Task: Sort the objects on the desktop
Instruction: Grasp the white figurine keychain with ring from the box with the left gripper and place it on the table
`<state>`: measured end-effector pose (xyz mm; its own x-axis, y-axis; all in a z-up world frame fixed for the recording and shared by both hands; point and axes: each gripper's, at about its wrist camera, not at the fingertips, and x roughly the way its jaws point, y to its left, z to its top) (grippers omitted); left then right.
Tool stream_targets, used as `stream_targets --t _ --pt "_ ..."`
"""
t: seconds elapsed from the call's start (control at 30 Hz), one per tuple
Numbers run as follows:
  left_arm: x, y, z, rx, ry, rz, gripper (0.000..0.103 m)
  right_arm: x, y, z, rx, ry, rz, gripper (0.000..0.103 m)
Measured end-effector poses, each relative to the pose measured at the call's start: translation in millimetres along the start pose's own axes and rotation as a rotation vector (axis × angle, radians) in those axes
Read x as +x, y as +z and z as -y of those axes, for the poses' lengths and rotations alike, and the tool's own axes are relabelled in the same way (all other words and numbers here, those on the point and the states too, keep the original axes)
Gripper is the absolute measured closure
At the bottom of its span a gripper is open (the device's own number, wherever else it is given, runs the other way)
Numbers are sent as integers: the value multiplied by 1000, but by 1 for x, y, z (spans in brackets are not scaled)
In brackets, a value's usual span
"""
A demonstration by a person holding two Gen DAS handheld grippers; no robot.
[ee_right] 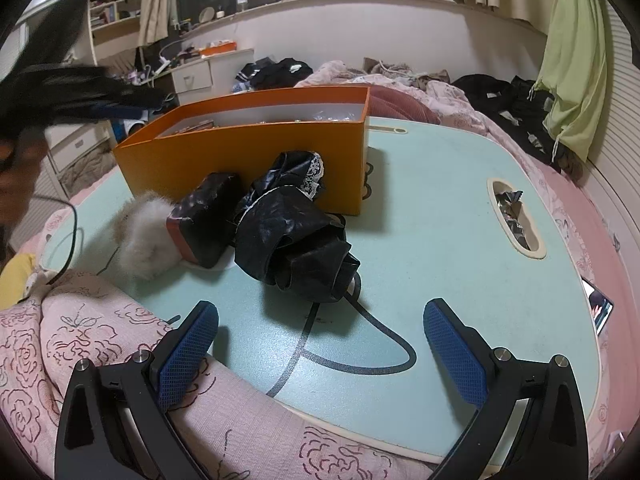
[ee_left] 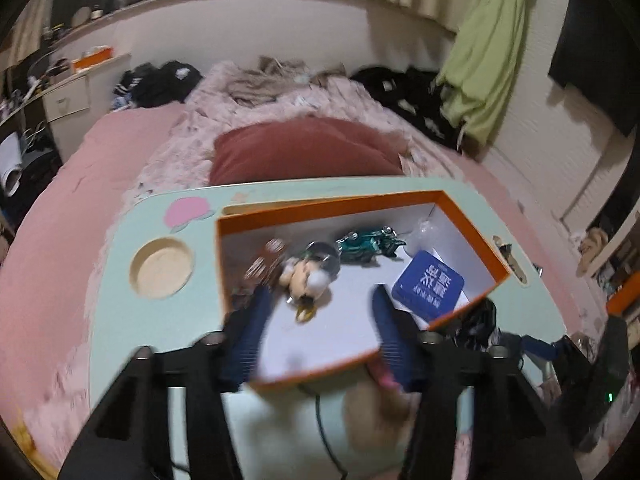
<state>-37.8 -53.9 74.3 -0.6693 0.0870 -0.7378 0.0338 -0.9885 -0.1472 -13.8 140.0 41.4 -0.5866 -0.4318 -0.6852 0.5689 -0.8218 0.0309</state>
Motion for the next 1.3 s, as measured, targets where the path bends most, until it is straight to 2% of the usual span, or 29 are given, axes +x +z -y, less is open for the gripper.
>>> stream_targets --t 0.1,0.23,0.33,0.43,0.5,0.63,0.77,0.87,1.07,1.2,1.3 --pt "38 17 3 -1 28 -107 66 0 0 0 0 0 0 0" --pt "70 22 -4 -40 44 -194 66 0 0 0 1 0 1 0" --pt "81 24 1 -6 112 -210 66 0 1 -3 1 -1 1 0" --pt "94 23 7 20 149 -250 62 0 1 -3 0 -1 1 0" --pt "107 17 8 19 115 -321 61 0 1 -3 0 0 2 0" --pt "107 7 10 24 116 -273 64 0 1 -4 -1 -1 3 0" --pt "92 -3 3 -28 38 -198 64 0 1 -4 -1 -1 3 0" --pt "62 -4 0 -38 10 -110 67 0 1 -5 0 -1 4 0" --pt "-14 -7 -11 -69 -132 33 67 1 1 -6 0 -1 3 0" --pt "-40 -25 -14 -51 -189 31 67 1 1 -6 1 -2 4 0" --pt "-39 -54 -21 -46 -155 -4 67 2 1 -7 1 -1 4 0"
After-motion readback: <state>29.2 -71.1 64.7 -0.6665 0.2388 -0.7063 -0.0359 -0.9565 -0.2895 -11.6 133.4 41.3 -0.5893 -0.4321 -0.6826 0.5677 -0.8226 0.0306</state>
